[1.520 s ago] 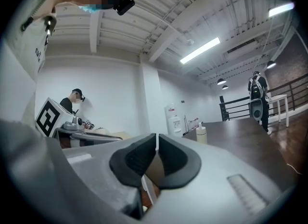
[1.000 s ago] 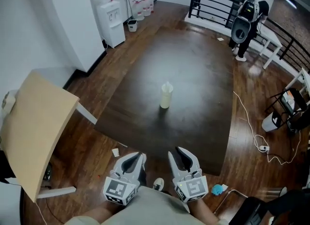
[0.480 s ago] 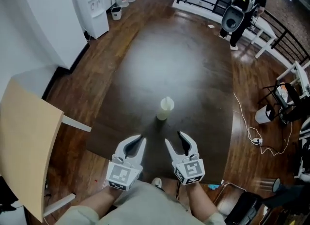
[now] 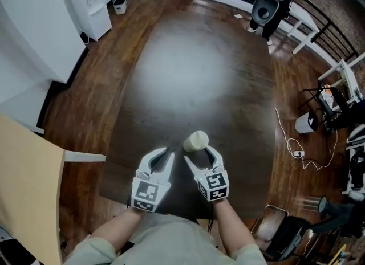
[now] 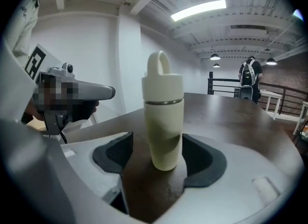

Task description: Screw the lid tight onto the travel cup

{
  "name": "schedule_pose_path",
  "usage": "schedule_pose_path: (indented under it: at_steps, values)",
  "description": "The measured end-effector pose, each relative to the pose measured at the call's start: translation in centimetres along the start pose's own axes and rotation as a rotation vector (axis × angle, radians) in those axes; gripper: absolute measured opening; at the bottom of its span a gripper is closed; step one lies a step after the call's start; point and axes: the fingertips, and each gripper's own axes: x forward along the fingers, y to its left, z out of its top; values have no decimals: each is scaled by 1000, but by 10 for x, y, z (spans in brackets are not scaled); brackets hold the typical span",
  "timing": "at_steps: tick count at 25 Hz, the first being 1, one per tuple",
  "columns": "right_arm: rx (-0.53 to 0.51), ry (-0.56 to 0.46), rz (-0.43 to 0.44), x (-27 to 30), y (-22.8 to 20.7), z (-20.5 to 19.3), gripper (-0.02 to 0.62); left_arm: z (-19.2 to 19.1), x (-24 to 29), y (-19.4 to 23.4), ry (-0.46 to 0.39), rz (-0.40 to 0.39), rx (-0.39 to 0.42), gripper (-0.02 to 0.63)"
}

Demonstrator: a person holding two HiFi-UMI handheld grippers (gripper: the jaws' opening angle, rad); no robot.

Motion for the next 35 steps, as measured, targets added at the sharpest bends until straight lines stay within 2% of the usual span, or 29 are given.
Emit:
schedule_pose_path:
  at_steps: [4,11,15,18,26,31,35]
  values:
    - [12,12,-13,19,-7,-3,336,1,14,12,13,-22,-23,29]
    - [2,-8,2,43,-5,-11,344,-8,19,26,39,-24,-20,18]
    - [-5,-36,31,51,5,-5,344,-12,16,33,65,-4,-15,17]
    - [1,-57,55,56,9,-3,344,-16,13,36,85,23,-48,17]
    - [-7,-114,74,61,7,3,328,-15,3,31,75,65,-98,-2]
    - [4,-71,146,56,15,3,316,-11,-2,27,63,68,-107,-2]
    - [34,-68,227,37,25,24,314,4,-4,21,26,34,-132,-2]
